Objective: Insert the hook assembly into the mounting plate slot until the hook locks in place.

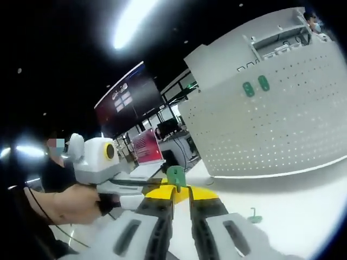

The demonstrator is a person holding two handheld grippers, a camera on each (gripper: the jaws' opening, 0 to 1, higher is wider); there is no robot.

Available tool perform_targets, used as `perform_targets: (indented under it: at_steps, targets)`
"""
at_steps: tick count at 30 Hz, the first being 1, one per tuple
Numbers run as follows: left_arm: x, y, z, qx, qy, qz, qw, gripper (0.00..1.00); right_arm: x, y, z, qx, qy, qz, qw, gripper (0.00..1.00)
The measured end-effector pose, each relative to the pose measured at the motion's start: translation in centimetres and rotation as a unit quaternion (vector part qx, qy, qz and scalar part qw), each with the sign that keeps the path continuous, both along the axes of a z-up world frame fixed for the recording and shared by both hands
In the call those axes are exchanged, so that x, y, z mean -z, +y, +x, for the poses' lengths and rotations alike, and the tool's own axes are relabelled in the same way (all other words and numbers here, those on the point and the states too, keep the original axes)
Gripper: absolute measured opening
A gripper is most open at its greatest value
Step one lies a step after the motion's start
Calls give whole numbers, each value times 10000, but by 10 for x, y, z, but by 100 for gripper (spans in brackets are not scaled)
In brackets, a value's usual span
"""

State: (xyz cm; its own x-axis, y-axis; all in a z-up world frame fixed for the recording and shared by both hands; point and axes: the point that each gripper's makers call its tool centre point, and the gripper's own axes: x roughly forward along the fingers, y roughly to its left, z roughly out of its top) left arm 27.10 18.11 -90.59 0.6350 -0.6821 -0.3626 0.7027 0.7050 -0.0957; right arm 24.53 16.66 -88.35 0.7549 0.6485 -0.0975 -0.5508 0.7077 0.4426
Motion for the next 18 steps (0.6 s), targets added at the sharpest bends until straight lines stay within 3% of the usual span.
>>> perform_targets:
  at_steps: [4,6,11,18]
  targets:
    - [-4,-6,-3,-47,-12,-125,9999,1,-10,4,1,-37,-120,169,9998,7]
    - [-6,-12,-5,0,-148,-132,9998,1,-9,3,2,-31,-123,162,9998,6]
    - [-7,-20,-9,229,-315,-59,9992,1,-9,-2,4,2,-1,429,9991,4]
    - [-7,-20,-5,182,-312,-53,9993,1,-7,-1,6,5,102,517,9986,1]
